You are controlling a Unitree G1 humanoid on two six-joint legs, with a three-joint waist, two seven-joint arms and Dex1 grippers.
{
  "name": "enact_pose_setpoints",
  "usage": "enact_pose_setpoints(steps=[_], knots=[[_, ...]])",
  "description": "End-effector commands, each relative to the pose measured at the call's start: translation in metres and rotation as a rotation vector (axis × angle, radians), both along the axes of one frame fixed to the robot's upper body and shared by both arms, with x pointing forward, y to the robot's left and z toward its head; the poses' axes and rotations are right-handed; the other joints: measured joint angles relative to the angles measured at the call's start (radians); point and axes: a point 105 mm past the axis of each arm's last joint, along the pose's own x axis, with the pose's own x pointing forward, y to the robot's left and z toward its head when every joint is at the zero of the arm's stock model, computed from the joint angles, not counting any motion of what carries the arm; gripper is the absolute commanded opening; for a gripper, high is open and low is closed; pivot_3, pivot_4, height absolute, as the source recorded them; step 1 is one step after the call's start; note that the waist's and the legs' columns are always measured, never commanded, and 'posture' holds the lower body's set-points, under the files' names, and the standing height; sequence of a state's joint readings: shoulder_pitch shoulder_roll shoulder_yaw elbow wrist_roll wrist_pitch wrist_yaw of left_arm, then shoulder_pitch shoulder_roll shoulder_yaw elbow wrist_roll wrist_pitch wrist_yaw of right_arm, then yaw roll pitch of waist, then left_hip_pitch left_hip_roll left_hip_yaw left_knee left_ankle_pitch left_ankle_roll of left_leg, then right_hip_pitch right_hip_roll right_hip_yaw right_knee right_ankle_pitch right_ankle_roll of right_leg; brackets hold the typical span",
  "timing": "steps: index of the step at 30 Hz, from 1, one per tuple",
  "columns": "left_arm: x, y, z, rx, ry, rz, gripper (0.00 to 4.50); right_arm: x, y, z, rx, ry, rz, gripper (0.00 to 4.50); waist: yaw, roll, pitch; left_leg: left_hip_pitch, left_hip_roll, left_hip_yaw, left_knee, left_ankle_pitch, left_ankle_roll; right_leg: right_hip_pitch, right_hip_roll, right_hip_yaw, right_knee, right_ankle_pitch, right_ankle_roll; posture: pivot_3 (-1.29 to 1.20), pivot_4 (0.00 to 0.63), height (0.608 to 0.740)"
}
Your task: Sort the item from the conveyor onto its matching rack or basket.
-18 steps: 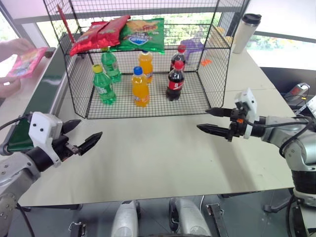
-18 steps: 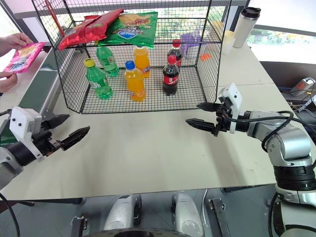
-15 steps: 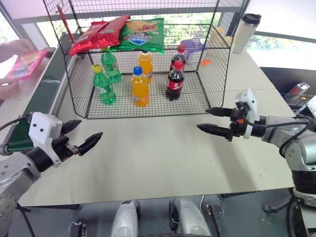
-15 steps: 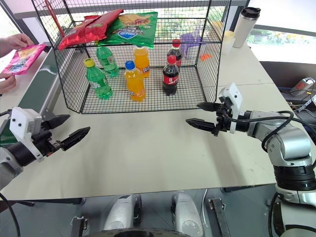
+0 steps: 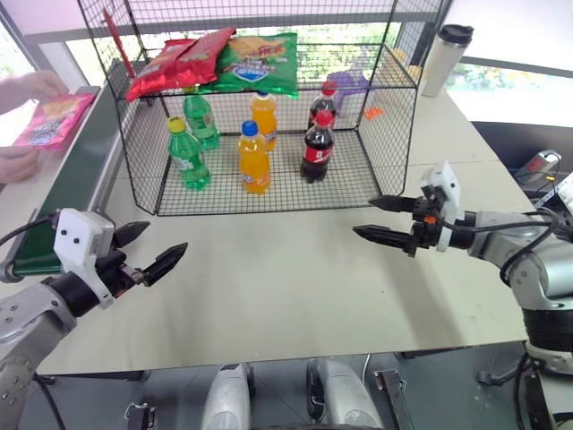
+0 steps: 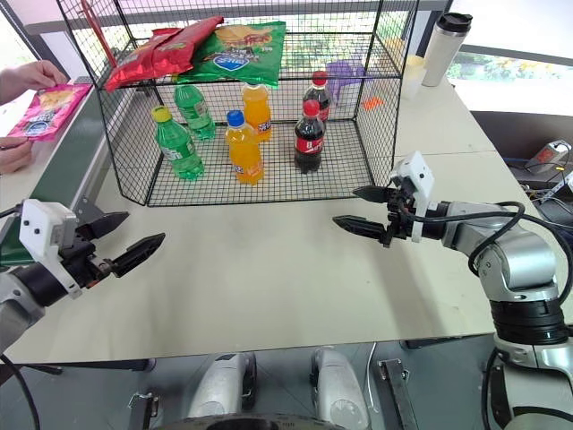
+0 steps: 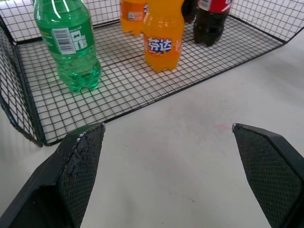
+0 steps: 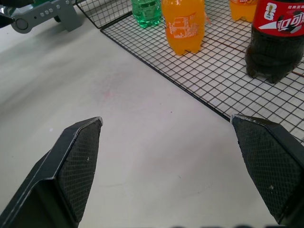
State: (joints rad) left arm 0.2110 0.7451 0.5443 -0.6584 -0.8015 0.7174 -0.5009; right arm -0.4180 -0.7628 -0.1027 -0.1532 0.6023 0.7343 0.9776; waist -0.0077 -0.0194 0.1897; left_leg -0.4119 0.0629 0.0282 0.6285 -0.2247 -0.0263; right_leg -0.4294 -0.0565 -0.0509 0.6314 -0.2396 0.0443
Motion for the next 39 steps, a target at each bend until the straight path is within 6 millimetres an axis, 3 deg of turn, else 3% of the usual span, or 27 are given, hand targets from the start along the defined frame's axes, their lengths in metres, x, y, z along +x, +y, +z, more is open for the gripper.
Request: enact_pose_setpoints(steps=[1, 39], knots=[[0.0, 0.0, 0.006, 0.019, -0.028, 0.003, 4.46, 0.001, 0.003, 0.011, 0.006, -0.053, 0.009, 4.5, 0.0, 0.0, 0.0, 0.0, 0.0, 0.0, 0.0, 0.0, 0.0, 0.0, 0.0, 0.0, 0.0, 0.0, 0.0, 0.0, 0.15, 0.74], [0.008, 0.001, 0.011, 0.034, -0.07, 0.04, 4.46, 0.013, 0.01, 0.008, 0.033, -0.092, -0.018, 4.5, -0.001, 0.0, 0.0, 0.0, 0.0, 0.0, 0.0, 0.0, 0.0, 0.0, 0.0, 0.0, 0.0, 0.001, 0.0, 0.0, 0.15, 0.74]])
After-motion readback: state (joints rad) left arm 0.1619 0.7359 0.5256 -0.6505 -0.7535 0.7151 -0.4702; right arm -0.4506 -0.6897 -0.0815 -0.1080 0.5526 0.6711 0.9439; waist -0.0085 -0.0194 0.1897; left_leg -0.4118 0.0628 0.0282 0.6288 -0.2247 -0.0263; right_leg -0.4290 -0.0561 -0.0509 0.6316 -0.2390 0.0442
